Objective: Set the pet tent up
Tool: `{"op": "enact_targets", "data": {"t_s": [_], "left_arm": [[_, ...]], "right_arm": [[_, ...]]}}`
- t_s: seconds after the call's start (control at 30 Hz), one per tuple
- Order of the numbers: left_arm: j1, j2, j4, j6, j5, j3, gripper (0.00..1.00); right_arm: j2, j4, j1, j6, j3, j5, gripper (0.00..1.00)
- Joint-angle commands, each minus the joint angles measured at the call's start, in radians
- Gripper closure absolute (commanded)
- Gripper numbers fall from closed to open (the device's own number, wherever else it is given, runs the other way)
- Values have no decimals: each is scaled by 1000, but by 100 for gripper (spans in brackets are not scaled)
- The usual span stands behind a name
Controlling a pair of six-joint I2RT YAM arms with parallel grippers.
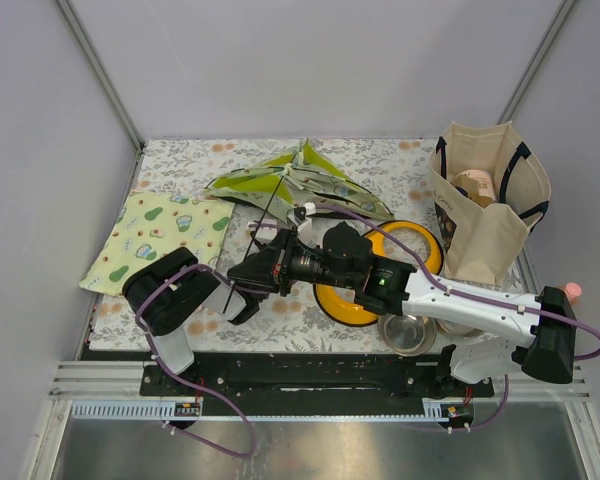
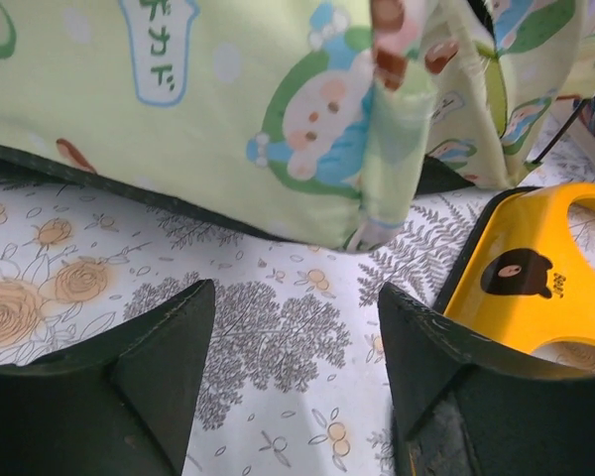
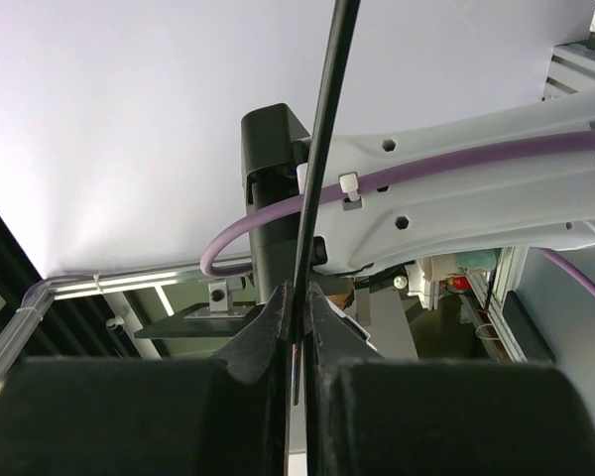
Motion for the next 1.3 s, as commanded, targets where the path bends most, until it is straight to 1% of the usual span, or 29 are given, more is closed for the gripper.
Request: {"op": "enact_targets", "data": {"t_s": [0.0,0.03,0.07,0.2,0.23,0.4,0.5,0.57,0.77,0.83,0.87,0.97,1.1,1.27], "left_arm": [[-2,14,331,9,25,58,26],[-2,15,331,8,35,65,22],[-2,17,331,6,42,69,20],[4,35,331,-12,15,95,20],[9,41,331,-25,9,100,23],[32,54,332,-81,10,117,50],[46,44,331,-94,29,112,55],[50,37,331,-95,50,114,55],[54,21,329,-81,75,118,39],[52,18,332,-80,73,120,38],[55,18,331,-83,70,120,40],[64,20,331,-104,73,123,57],[73,20,331,-115,95,120,99],[81,5,331,-114,131,104,100]], "right_arm": [[-38,86,-8,-10,7,-22,100],[-40,86,-8,-10,5,-22,100],[-41,87,-8,-9,3,-22,100],[-47,87,-8,-9,-4,-22,100],[-47,87,-8,-10,-6,-25,100],[-55,84,-8,-6,-15,-25,100],[-59,81,-8,-1,-18,-28,100],[-55,87,-7,2,-20,-30,100],[-46,93,-8,11,-23,-41,100],[-46,93,-8,13,-26,-41,100],[-44,93,-8,16,-26,-41,100],[-46,92,-8,16,-29,-41,100],[-49,90,-8,16,-35,-38,100],[-49,90,-7,17,-46,-30,100]]}}
